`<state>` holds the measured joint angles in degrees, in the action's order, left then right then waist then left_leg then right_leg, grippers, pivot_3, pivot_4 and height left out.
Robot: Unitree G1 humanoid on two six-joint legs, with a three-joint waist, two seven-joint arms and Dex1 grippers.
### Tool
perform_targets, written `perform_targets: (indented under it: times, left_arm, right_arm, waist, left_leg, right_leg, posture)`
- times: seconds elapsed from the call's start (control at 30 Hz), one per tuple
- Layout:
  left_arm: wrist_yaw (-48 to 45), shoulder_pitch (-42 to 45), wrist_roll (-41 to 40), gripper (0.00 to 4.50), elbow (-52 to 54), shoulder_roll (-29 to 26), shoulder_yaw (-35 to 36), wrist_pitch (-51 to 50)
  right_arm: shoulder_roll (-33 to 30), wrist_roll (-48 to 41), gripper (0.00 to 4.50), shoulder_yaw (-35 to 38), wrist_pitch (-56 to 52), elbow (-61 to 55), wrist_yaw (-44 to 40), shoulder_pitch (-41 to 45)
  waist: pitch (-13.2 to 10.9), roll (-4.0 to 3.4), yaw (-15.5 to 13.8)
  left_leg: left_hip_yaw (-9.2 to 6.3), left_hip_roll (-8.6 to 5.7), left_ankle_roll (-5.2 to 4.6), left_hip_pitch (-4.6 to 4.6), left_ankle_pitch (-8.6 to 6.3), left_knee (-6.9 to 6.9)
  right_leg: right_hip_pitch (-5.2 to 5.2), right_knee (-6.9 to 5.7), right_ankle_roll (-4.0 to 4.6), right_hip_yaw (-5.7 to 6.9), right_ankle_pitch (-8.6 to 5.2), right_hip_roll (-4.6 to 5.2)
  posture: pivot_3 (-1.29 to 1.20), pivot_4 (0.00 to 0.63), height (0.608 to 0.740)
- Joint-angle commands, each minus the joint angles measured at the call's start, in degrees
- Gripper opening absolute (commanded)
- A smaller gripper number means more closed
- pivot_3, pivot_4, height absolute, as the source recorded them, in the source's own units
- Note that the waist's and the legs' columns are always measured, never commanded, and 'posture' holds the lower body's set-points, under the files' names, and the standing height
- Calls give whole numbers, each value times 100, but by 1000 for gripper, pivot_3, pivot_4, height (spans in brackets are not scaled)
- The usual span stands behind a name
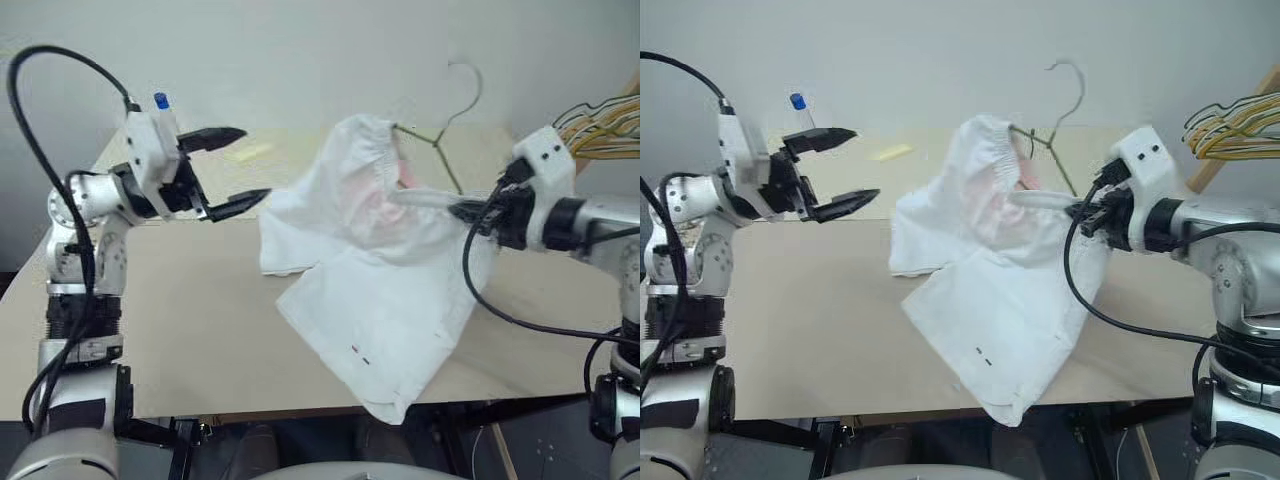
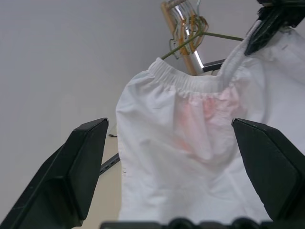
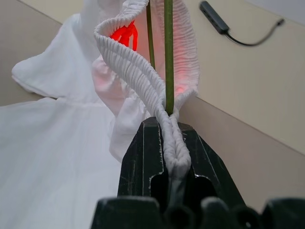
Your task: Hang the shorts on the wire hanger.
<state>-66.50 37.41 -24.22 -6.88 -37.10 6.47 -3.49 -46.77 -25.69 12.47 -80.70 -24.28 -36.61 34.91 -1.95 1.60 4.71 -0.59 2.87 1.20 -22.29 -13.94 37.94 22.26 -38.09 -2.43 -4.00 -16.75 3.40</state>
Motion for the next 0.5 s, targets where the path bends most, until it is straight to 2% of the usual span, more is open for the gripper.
perform_targets:
  times: [0.03, 0.27, 0.5]
  left_arm:
    - [115, 20, -118, 4500, 512, 64, -124, -231]
    - [-40, 327, -21, 4500, 255, 128, -335, -201]
    - [-175, 570, 9, 4500, 58, 269, -478, -93]
  right_arm:
    - [-168, 185, 87, 581, -703, -251, 477, -75]
    - [-995, 551, 87, 932, -1127, -15, 918, -643]
    - [-1057, 1090, 87, 1424, -1180, 585, 1724, -223]
  waist:
    - [0, 0, 49]
    - [3, -12, 417]
    - [17, -48, 894]
  left_leg:
    - [0, -1, 0, 2, 0, 0]
    - [-1, -2, 0, -1, 0, -2]
    - [-3, -4, -1, 3, 0, -4]
  right_leg:
    - [-2, 0, 0, 0, 0, 1]
    - [-2, 6, -2, -3, -1, 1]
    - [-7, 7, -4, -10, -2, 2]
  posture:
    - [-204, 0, 740]
    - [-250, 0, 740]
    - [-300, 0, 740]
